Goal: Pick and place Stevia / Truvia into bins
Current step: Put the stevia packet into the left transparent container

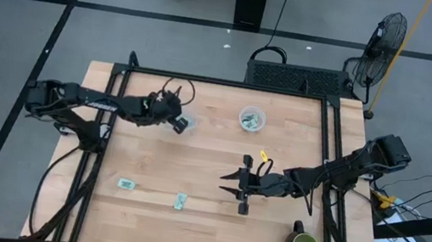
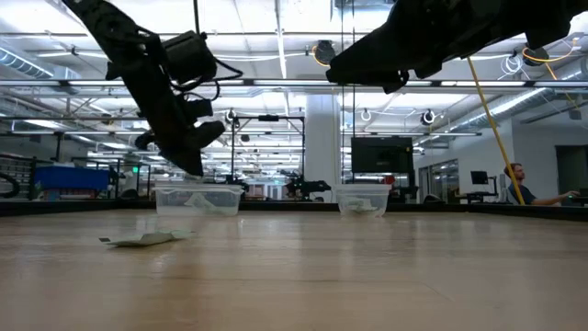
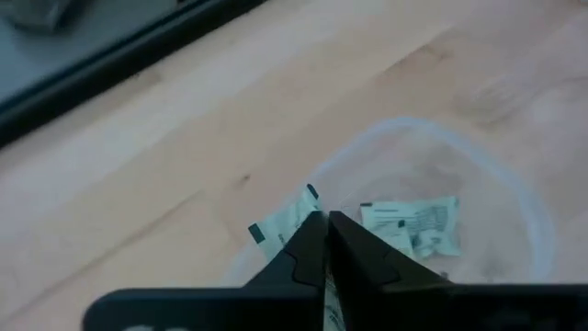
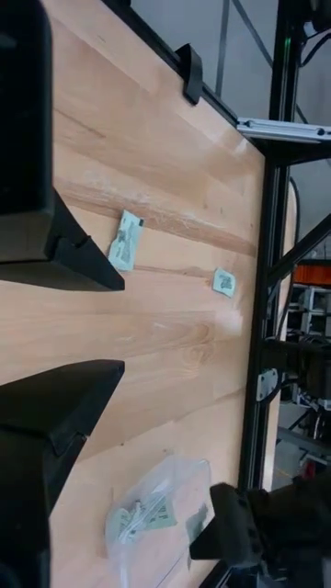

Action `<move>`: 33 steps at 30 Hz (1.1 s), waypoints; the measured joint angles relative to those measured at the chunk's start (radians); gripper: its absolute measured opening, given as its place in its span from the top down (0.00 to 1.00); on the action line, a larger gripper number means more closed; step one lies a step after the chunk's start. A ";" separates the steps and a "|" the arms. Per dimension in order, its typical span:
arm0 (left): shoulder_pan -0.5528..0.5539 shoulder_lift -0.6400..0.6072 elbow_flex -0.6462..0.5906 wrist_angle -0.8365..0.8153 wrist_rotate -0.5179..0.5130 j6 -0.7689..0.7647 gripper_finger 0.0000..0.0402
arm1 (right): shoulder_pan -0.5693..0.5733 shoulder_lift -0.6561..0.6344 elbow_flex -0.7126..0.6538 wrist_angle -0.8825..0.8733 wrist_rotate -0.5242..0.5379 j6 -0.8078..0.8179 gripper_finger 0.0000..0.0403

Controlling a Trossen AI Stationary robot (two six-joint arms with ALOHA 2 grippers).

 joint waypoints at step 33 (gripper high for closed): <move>-0.611 -0.218 -0.005 0.242 0.039 0.036 0.60 | 0.018 0.008 0.000 0.008 -0.131 -0.068 0.69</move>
